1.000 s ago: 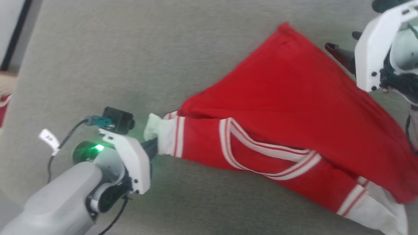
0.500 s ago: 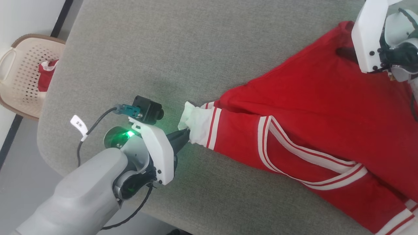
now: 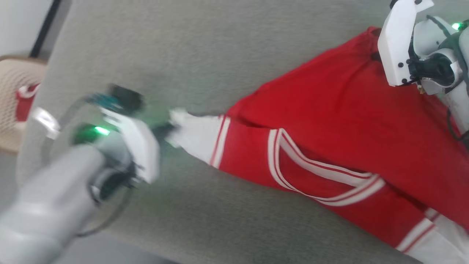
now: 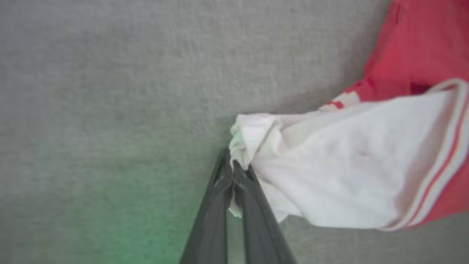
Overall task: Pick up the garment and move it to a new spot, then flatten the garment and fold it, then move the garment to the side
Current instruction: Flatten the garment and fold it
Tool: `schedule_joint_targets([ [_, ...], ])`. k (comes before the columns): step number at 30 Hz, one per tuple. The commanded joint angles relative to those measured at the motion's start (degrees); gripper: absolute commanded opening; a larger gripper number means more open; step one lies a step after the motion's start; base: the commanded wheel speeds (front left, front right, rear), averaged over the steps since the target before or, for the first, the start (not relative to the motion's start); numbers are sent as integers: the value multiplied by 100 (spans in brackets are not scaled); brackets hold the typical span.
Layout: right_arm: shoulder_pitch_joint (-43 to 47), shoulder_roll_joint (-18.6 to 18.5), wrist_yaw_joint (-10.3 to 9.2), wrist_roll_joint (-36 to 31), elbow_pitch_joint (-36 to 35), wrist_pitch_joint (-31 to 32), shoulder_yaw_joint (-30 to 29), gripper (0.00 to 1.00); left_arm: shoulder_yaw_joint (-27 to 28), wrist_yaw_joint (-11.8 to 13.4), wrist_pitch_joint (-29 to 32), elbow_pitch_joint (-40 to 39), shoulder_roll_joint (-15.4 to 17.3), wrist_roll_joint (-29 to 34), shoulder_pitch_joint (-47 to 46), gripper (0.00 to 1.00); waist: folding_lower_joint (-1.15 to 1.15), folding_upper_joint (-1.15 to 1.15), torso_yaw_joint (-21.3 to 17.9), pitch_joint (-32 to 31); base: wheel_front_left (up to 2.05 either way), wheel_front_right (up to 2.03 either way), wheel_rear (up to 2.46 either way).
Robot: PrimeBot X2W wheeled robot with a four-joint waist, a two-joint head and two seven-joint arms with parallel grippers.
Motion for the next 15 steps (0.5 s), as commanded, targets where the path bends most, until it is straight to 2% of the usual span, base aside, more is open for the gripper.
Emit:
schedule_joint_targets([
  [1,-116,-44,-1,78,-50,-132,57,0,80,61,101,-18,198,10,-147,0,0,0,-334,-256,0,0,0],
  [6,-313,-95,0,331,-289,-503,170,0,312,143,451,-287,758,7,-637,0,0,0,-787,-557,0,0,0],
  [15,-616,-260,0,601,-696,-1011,146,0,624,154,1025,-430,1258,49,-1628,0,0,0,-1355,-992,0,0,0],
])
